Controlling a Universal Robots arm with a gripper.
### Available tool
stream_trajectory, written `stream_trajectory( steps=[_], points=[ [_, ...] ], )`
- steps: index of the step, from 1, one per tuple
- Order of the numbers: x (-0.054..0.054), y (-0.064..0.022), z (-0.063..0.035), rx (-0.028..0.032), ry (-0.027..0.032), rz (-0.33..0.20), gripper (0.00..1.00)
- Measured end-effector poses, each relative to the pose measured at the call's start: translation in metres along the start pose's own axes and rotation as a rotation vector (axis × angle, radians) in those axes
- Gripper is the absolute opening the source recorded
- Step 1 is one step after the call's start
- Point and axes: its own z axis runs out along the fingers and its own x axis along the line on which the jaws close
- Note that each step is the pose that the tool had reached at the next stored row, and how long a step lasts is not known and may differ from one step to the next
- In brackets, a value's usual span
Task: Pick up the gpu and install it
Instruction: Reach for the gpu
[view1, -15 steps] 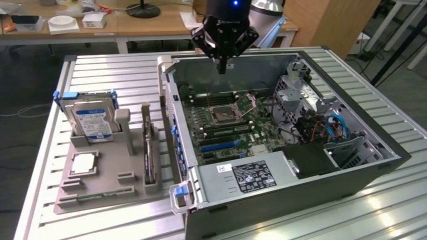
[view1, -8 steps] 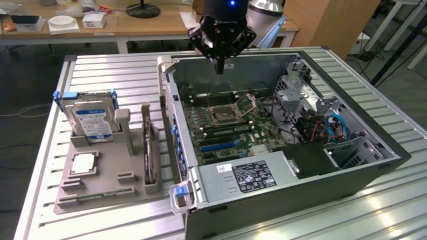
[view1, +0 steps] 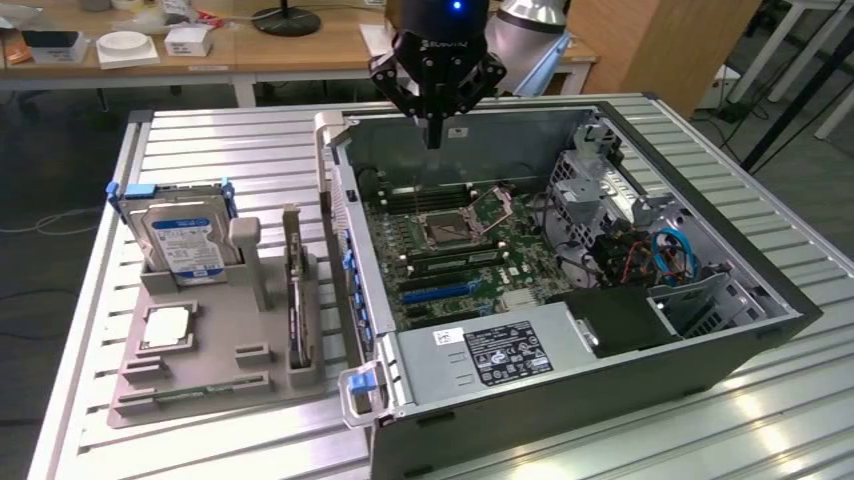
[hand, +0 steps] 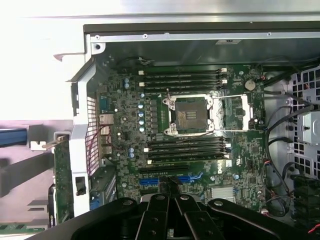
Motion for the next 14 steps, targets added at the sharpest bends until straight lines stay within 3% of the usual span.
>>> stream_trajectory(
  steps=[14],
  points=[
    [0.011, -0.0008, -0.0007, 0.0, -0.0003, 0.0, 0.11]
  ],
)
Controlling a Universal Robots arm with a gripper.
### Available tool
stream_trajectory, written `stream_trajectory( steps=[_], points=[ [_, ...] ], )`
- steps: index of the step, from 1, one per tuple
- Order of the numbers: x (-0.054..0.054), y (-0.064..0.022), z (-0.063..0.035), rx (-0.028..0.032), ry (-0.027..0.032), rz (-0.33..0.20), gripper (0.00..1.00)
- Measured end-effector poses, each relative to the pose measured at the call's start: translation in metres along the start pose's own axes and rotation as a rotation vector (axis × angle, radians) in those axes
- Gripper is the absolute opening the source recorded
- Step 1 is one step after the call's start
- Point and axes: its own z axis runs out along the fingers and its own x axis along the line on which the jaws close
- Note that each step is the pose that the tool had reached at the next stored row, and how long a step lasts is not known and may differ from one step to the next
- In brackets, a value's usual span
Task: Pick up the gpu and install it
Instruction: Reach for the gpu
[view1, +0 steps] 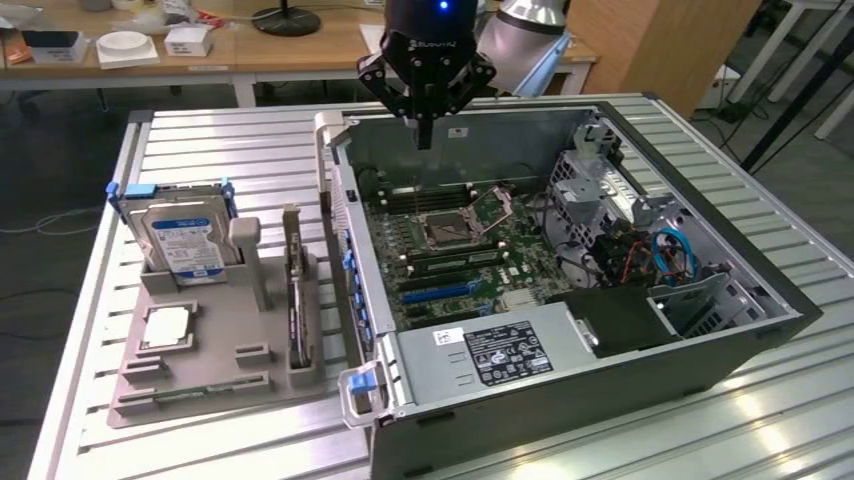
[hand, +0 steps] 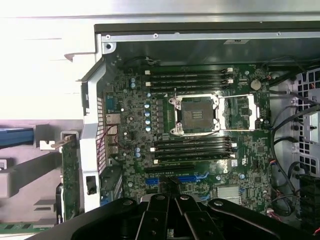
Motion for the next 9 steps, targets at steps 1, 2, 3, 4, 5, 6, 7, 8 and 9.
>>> stream_trajectory(
  steps=[1, 2, 3, 4, 5, 6, 7, 8, 9],
  points=[
    [0.0008, -0.0001, -0.0001, 0.0, 0.0, 0.0, 0.11],
    [0.0016, -0.0001, -0.0001, 0.0, -0.0001, 0.0, 0.11],
    [0.0023, -0.0002, -0.0001, 0.0, -0.0001, 0.0, 0.11],
    [0.0031, -0.0002, -0.0002, 0.0, -0.0001, 0.0, 0.11],
    [0.0038, -0.0003, -0.0002, 0.0, -0.0001, 0.0, 0.11],
    [0.0046, -0.0003, -0.0003, 0.0, -0.0001, 0.0, 0.11],
    [0.0053, -0.0004, -0.0003, 0.0, -0.0002, 0.0, 0.11],
    [0.0062, -0.0005, -0.0004, 0.0, -0.0002, 0.0, 0.11],
    [0.0069, -0.0005, -0.0004, 0.0, -0.0002, 0.0, 0.11]
  ],
)
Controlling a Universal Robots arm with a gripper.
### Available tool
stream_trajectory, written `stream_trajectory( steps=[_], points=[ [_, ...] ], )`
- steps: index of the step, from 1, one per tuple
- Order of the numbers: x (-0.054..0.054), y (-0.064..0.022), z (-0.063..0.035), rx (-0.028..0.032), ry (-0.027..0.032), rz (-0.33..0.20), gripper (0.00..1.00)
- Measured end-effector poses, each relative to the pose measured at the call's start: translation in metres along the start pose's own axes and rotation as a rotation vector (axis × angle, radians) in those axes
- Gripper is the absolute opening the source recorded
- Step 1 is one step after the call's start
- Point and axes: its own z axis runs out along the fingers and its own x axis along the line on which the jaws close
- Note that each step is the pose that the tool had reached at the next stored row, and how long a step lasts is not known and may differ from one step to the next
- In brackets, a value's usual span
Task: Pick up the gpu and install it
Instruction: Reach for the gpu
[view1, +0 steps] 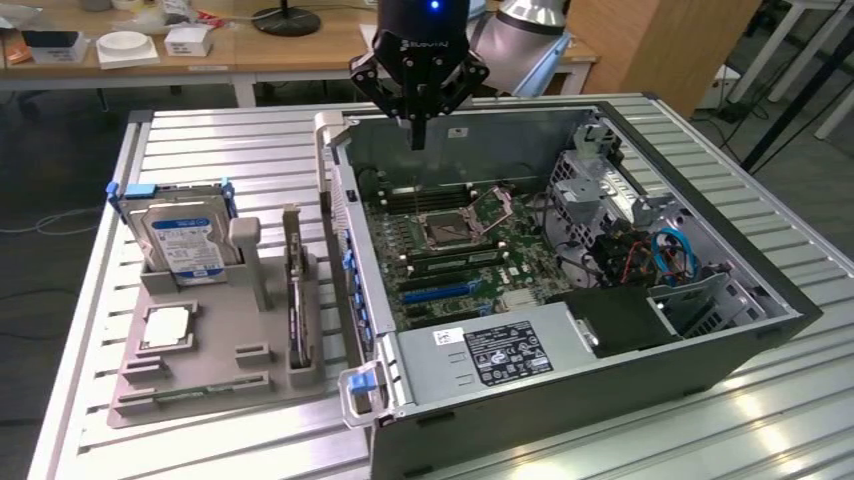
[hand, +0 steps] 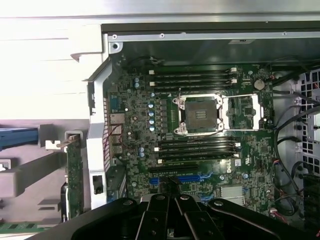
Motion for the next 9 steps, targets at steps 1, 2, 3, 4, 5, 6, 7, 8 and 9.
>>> stream_trajectory(
  steps=[1, 2, 3, 4, 5, 6, 7, 8, 9],
  points=[
    [0.0007, -0.0001, 0.0, -0.0001, 0.0, 0.0, 0.11],
    [0.0015, -0.0001, -0.0001, -0.0001, 0.0, 0.0, 0.11],
    [0.0023, -0.0002, -0.0001, -0.0001, -0.0001, 0.0, 0.11],
    [0.003, -0.0002, -0.0002, -0.0001, -0.0001, 0.0, 0.11],
    [0.0037, -0.0003, -0.0002, -0.0001, -0.0001, 0.0, 0.11],
    [0.0044, -0.0003, -0.0003, 0.0, -0.0001, 0.0, 0.11],
    [0.0051, -0.0004, -0.0003, 0.0, -0.0001, 0.0, 0.11],
    [0.0058, -0.0004, -0.0004, 0.0, -0.0001, 0.0, 0.11],
    [0.0065, -0.0005, -0.0004, 0.0, -0.0002, 0.0, 0.11]
  ],
)
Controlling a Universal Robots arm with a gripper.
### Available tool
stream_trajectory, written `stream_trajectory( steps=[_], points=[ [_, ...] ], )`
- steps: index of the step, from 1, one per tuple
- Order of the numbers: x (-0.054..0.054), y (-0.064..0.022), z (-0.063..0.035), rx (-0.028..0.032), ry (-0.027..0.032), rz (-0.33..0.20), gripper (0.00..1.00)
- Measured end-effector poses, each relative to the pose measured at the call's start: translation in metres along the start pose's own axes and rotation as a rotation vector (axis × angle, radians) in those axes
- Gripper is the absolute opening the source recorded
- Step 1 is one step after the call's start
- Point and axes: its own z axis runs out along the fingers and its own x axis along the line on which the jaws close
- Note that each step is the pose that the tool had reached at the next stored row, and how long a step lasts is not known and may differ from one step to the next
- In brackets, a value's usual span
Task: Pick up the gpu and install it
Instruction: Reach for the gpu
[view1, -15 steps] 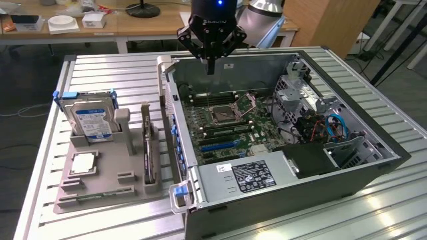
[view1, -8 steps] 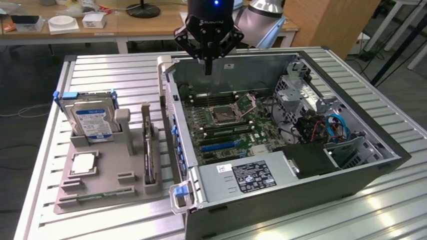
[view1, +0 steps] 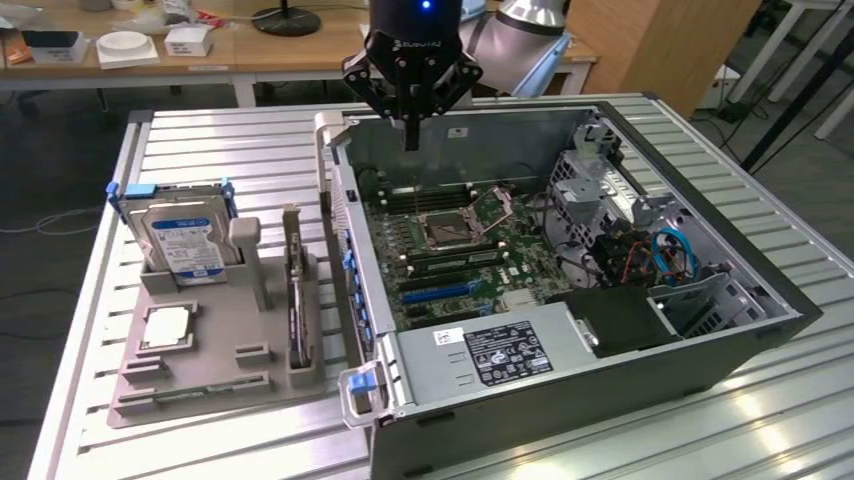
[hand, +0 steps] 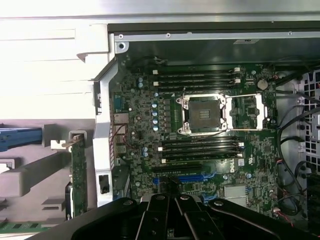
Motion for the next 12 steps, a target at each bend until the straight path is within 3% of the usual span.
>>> stream_trajectory(
  steps=[12],
  points=[
    [0.0077, -0.0005, -0.0005, 0.0, -0.0003, 0.0, 0.11]
  ],
)
